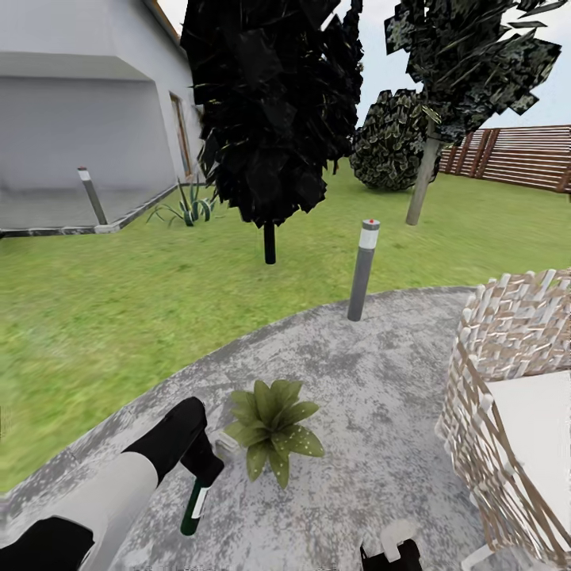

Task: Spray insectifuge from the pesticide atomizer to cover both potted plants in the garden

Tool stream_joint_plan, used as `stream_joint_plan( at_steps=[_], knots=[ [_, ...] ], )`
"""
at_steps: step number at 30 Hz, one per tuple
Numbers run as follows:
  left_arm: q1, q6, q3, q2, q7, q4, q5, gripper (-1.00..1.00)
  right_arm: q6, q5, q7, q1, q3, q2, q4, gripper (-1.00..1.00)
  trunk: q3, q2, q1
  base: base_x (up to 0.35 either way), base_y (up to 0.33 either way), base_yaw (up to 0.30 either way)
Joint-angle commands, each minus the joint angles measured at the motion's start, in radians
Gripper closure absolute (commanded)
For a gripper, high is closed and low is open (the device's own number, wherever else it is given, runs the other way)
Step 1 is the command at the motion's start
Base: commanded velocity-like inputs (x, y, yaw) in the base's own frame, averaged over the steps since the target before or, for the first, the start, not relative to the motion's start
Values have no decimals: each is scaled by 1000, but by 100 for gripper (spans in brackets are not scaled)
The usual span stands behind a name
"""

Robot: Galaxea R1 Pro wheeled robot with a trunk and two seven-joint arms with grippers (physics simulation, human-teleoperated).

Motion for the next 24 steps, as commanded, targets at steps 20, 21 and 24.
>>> stream_joint_plan(
  at_steps=[20,21,24],
  knots=[
    [36,-1,0,4,60,9,0,100,-3,11,-5,-1,-8,0,1,-100,-1,0,0,1,74,-134],
    [36,-1,-1,3,60,6,1,100,-3,11,-5,-1,-8,0,1,-100,-1,0,0,191,140,0],
    [33,0,-4,-6,60,0,0,100,-3,11,-5,-1,-8,0,1,-100,-1,0,0,251,186,0]
  ],
)
